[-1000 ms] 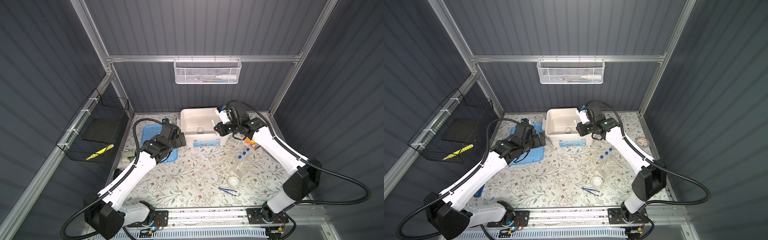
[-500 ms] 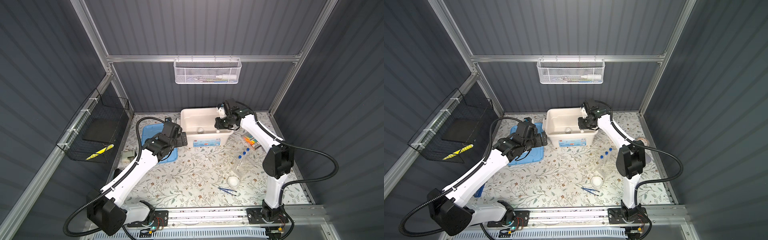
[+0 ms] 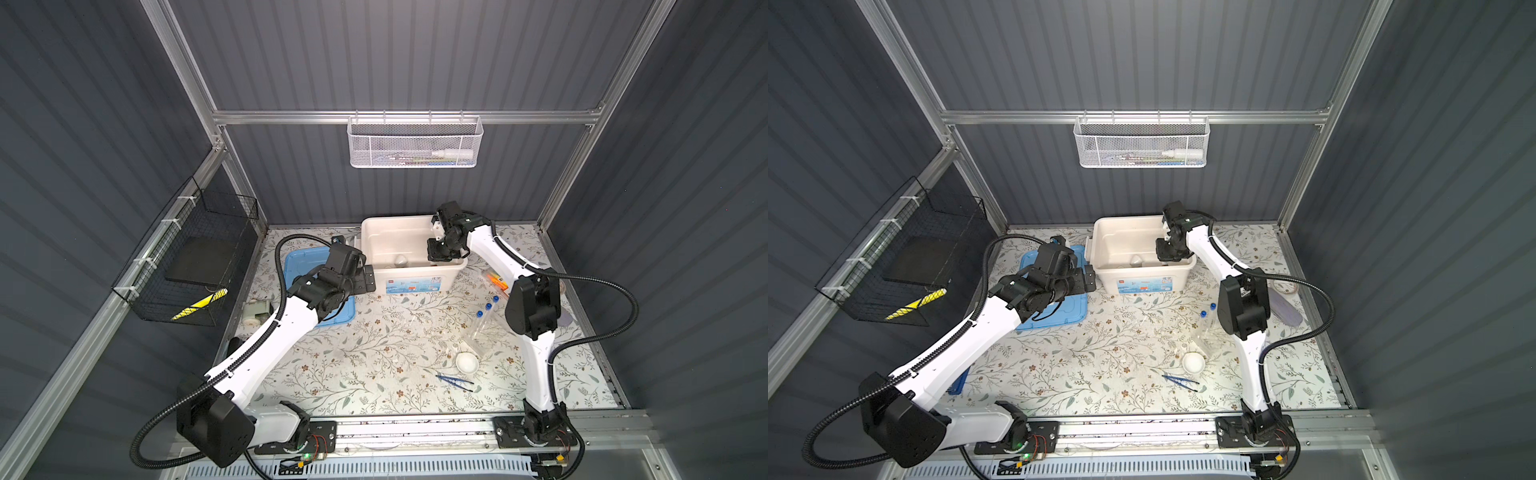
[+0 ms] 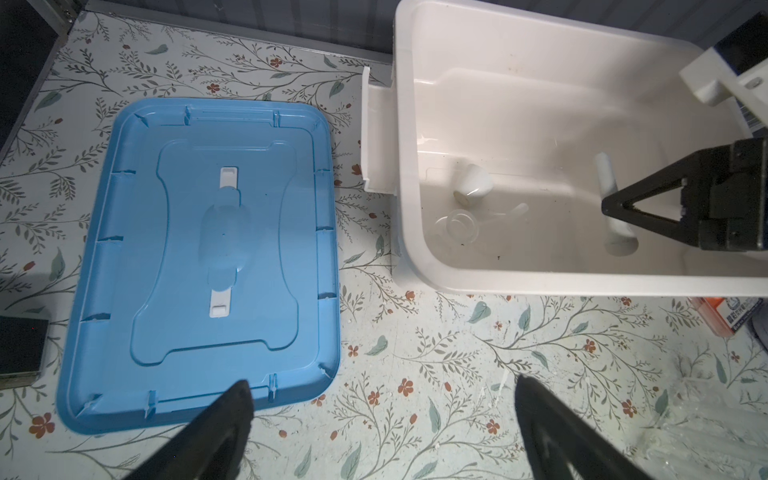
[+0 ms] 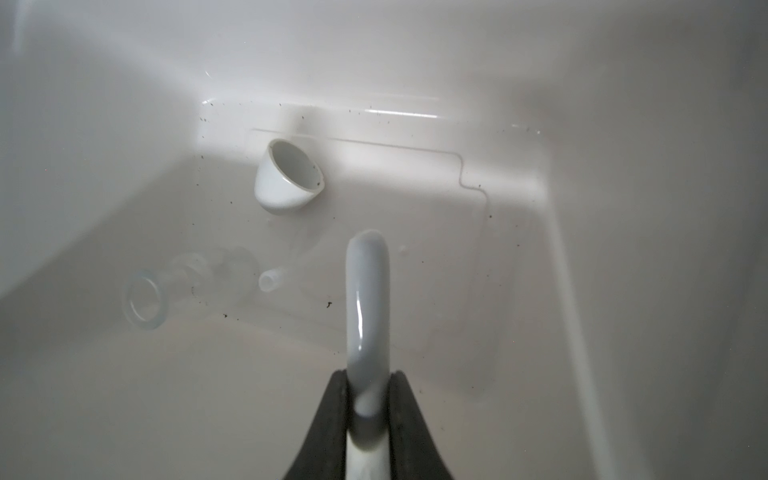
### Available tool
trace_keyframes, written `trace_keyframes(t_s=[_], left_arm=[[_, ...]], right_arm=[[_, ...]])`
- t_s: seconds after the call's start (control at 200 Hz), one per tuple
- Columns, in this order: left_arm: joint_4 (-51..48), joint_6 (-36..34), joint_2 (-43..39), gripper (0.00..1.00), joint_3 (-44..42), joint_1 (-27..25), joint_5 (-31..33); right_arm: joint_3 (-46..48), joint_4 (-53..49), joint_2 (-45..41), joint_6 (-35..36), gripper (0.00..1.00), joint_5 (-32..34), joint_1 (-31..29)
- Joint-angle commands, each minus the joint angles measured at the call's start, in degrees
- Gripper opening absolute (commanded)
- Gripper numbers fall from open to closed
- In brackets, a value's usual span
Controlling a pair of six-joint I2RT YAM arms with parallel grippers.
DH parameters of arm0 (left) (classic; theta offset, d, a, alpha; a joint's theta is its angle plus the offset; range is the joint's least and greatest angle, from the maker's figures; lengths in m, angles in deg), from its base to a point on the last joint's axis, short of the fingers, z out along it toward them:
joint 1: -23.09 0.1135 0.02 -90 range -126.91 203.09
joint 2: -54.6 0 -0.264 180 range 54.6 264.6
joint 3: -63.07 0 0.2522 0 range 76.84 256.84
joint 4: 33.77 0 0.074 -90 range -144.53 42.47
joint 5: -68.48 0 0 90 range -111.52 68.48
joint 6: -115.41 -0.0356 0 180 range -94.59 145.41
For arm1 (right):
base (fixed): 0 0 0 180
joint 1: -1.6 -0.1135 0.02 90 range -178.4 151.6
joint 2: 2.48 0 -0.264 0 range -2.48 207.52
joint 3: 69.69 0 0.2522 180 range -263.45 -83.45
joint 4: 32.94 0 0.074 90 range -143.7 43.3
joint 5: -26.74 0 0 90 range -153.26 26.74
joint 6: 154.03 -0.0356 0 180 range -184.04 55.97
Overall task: Organize the chemistry lab equipment
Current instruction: 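Lower the pestle into the white bin with the right gripper, then open the right gripper to release the pestle into the bin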
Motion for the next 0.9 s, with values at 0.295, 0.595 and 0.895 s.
trace_keyframes(t_s=[0.295, 0.595, 0.895], left_arm=[[-1.3, -0.3, 1.9, 1.00, 2.3, 0.3, -0.6], [-1.3, -1.6, 1.6, 1.00, 2.4, -0.4, 0.7], [-0.2, -3.2, 1.8, 1.00, 3.5, -1.9, 1.8]], right_arm=[[-1.6, -3.8, 4.5, -0.8, 0.16, -1.6, 0.2], [-1.1, -5.7, 6.9, 0.0, 0.25, -0.8, 0.3], [-0.2, -5.9, 5.8, 0.0, 0.30, -1.6, 0.4]])
